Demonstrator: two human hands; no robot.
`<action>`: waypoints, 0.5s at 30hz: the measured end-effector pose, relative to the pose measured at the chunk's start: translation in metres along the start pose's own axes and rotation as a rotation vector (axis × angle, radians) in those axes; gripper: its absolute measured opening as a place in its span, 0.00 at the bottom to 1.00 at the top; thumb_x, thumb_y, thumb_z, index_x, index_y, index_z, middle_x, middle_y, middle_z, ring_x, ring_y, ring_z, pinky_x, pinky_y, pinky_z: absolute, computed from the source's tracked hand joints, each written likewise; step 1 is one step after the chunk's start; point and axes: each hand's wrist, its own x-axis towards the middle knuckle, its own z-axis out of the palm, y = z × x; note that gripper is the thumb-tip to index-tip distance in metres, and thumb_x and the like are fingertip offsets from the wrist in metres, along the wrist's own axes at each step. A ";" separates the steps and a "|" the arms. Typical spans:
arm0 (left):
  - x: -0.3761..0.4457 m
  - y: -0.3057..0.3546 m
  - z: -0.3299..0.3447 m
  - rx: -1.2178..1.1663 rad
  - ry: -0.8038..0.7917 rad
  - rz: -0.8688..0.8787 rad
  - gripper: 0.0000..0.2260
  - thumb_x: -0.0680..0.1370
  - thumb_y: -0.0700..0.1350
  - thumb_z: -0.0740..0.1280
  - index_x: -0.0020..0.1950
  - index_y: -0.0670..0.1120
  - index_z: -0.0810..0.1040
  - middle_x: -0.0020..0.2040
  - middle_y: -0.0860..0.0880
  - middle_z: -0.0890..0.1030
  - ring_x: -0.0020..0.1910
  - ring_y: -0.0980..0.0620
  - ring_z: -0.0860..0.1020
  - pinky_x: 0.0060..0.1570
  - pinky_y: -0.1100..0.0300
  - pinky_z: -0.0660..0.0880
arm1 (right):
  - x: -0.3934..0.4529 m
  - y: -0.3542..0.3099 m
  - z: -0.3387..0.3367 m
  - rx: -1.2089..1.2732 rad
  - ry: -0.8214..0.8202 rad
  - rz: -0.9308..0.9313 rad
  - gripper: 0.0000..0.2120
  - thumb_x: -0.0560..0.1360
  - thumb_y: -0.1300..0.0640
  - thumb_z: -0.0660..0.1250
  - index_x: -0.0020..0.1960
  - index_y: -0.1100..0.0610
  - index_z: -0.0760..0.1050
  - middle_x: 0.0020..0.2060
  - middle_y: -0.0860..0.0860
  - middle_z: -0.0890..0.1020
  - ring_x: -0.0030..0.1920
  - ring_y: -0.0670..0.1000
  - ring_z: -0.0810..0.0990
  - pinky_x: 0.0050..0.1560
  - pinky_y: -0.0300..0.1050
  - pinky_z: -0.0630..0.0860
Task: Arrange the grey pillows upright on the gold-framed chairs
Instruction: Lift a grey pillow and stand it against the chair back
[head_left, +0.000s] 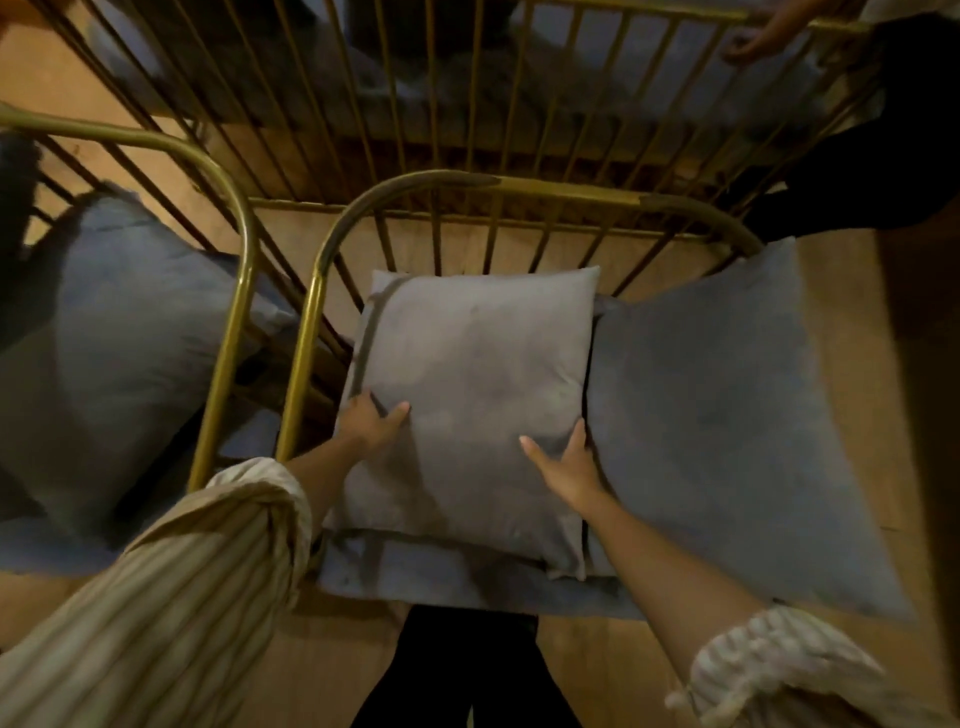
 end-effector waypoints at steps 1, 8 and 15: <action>-0.003 0.010 -0.006 -0.002 0.010 -0.009 0.43 0.74 0.68 0.65 0.78 0.41 0.62 0.75 0.38 0.68 0.73 0.36 0.69 0.70 0.44 0.69 | 0.005 -0.002 0.003 0.012 0.011 0.012 0.54 0.72 0.33 0.67 0.81 0.55 0.39 0.80 0.61 0.54 0.78 0.63 0.58 0.76 0.57 0.57; 0.039 0.024 -0.018 -0.202 0.007 -0.143 0.56 0.64 0.77 0.65 0.81 0.44 0.55 0.78 0.40 0.63 0.75 0.35 0.66 0.73 0.44 0.66 | 0.034 -0.001 0.016 0.060 0.087 -0.011 0.54 0.72 0.37 0.70 0.81 0.52 0.38 0.80 0.59 0.53 0.78 0.63 0.57 0.75 0.59 0.56; 0.036 0.022 -0.014 -0.481 0.038 -0.170 0.54 0.63 0.70 0.74 0.80 0.44 0.57 0.76 0.41 0.68 0.72 0.36 0.69 0.71 0.42 0.68 | 0.037 0.005 0.014 0.204 0.123 -0.081 0.52 0.69 0.47 0.77 0.81 0.57 0.49 0.79 0.58 0.59 0.77 0.60 0.61 0.75 0.52 0.58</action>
